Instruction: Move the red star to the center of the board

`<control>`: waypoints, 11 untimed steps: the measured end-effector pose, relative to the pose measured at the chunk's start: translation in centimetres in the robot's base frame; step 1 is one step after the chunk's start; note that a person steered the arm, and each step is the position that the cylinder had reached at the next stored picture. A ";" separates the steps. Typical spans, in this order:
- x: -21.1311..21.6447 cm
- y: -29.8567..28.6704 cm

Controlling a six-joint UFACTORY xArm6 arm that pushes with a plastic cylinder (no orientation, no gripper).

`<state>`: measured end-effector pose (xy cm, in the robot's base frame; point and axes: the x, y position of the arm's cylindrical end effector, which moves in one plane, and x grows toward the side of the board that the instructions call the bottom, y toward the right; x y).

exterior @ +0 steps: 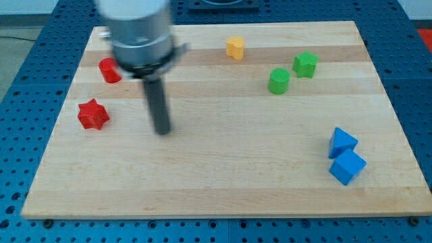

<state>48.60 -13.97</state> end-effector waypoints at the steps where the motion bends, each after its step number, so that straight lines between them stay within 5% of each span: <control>1: 4.4 -6.8; 2: 1.4 -15.9; 3: -2.9 -14.9; 5: -3.0 0.5; 8: -9.8 -5.7; 10: -6.7 7.9; 11: -3.7 5.7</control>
